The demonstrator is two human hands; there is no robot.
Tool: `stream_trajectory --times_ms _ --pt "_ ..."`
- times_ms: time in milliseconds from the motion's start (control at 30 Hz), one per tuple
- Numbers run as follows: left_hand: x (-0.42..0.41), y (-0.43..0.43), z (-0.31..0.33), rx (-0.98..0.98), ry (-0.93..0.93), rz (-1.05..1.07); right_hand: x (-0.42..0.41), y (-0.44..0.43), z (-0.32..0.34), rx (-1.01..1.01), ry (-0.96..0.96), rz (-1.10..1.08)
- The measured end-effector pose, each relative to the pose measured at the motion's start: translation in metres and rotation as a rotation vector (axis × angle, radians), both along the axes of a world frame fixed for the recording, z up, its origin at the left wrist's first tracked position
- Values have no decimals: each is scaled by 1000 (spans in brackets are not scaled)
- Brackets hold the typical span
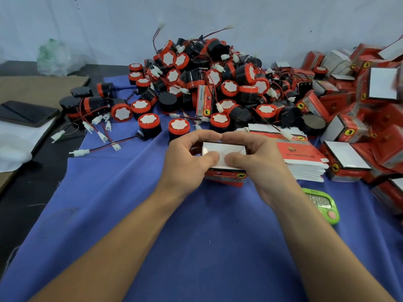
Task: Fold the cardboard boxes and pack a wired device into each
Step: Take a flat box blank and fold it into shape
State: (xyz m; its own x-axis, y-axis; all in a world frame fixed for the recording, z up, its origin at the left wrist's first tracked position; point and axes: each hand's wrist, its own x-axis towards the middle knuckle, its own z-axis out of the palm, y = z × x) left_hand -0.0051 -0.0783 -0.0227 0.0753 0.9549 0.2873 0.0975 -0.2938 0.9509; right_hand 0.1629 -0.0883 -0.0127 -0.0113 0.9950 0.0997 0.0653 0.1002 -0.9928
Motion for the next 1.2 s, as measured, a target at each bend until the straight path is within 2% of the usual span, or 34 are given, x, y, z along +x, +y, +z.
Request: stream_trajectory --times_ms 200,267,367,533,633,733,800,900,1000,1100,1200 --pt "5 -6 0 -103 -166 4 -1 -3 3 -123 81 -40" --pt "5 -5 0 -120 -179 0 -2 -1 0 -150 -2 -93" --pt "2 -4 0 -117 -148 -6 -4 -2 -4 -91 -131 -113" --pt "0 -5 1 -134 -180 4 -13 -5 -4 51 -179 -48" --pt "0 -6 1 -140 -209 0 -15 -5 -5 72 -173 -38" --pt "2 -7 0 -179 -350 -10 -15 -6 -4 72 -170 -30" --pt "2 -7 0 -155 -365 25 -16 -7 1 127 -112 -32" --pt "0 -3 -4 -63 -269 47 -15 -8 9 237 -35 -30" --pt "2 0 -8 -79 -127 26 -15 -11 5 346 -248 -84" --pt "-6 3 -12 -153 -20 -113 -15 -8 -2 399 -498 -117" --pt "-21 5 -9 53 342 -86 -15 -7 -5 404 -568 -178"
